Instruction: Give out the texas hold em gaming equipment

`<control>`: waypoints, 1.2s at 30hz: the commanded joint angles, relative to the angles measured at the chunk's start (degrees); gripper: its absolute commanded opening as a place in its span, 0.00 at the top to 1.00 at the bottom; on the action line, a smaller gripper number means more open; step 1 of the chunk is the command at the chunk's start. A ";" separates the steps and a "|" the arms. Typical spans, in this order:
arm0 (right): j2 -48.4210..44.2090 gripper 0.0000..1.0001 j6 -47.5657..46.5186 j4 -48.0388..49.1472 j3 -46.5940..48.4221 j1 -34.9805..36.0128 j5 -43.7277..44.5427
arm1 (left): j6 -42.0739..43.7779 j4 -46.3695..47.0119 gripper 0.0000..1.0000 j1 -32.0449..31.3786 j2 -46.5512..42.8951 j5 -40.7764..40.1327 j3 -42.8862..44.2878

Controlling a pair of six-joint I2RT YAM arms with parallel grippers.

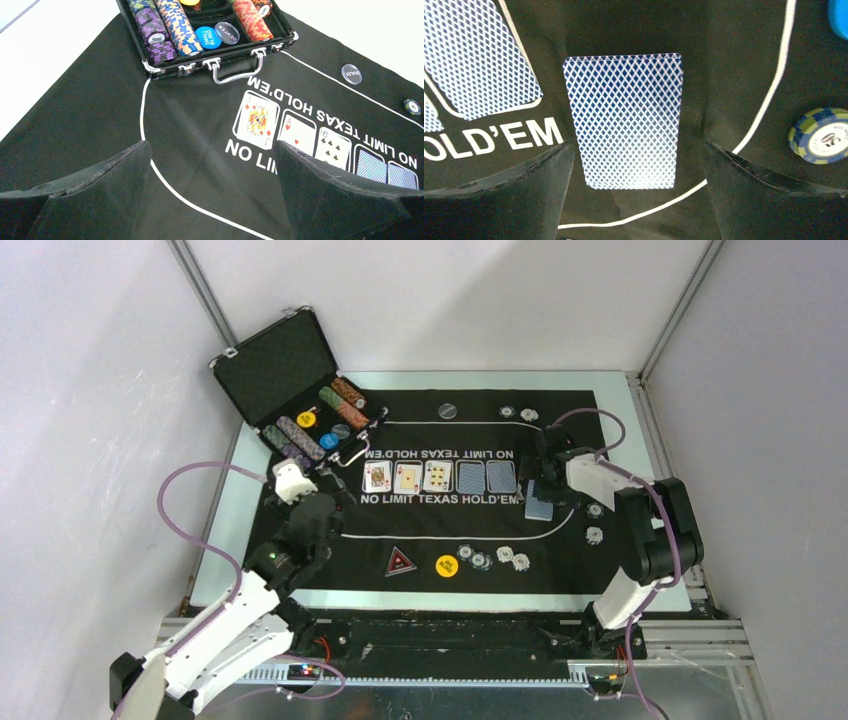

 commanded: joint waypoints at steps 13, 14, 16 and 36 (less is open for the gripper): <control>-41.55 0.00 2.47 -4.68 -4.73 0.78 10.73 | -8.35 -14.25 0.00 0.25 -8.07 -1.15 3.35; -45.81 0.00 2.82 -5.07 -5.40 0.77 11.91 | -8.76 -15.87 0.00 0.25 -8.59 -1.13 3.42; -51.55 0.00 3.79 -6.79 -7.34 0.67 13.18 | -9.83 -18.05 0.00 0.26 -10.21 -1.07 3.37; -66.22 0.00 2.07 -8.96 -15.64 0.27 14.38 | -13.31 -24.60 0.02 0.24 -18.17 -4.23 1.48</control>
